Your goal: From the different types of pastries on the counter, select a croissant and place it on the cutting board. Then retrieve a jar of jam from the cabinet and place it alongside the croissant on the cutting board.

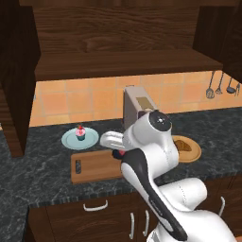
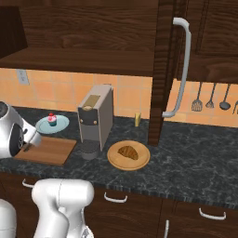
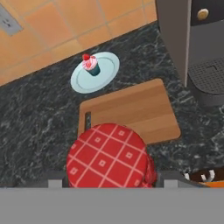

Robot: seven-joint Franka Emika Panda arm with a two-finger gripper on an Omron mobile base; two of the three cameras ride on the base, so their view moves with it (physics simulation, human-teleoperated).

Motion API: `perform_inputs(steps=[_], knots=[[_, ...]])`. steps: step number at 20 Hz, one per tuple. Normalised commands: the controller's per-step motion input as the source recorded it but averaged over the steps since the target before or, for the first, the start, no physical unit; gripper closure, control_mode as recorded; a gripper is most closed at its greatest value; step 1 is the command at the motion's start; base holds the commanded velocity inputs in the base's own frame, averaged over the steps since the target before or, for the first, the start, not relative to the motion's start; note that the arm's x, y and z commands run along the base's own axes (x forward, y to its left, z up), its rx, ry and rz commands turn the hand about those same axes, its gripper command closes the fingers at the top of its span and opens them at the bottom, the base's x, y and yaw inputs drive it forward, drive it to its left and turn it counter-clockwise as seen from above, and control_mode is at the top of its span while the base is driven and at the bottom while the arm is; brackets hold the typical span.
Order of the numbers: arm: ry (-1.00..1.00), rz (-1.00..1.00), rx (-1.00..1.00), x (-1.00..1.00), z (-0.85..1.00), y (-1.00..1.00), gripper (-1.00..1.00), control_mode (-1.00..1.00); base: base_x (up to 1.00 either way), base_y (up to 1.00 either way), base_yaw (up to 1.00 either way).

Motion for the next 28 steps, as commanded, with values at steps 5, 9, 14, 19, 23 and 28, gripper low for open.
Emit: perform_inputs(steps=[5, 9, 14, 19, 23, 28], knots=[[0.01, 0.0, 0.0, 0.24, -0.04, 0.31, 1.0, -1.0, 0.0, 0.0, 0.0], [0.12, 0.0, -0.05, -0.04, -0.66, 0.33, 1.0, -1.0, 0.0, 0.0, 0.0], [0.03, 0.0, 0.01, 0.26, -0.13, 0.03, 1.0, -1.0, 0.0, 0.0, 0.0], [0.0, 0.0, 0.0, 0.32, -0.01, 0.03, 1.0, -1.0, 0.0, 0.0, 0.0], [0.01, 0.0, -0.04, -0.03, -0.58, 0.04, 1.0, -1.0, 0.0, 0.0, 0.0], [0.04, 0.0, -0.02, 0.05, -0.44, 0.03, 1.0, -1.0, 0.0, 0.0, 0.0]])
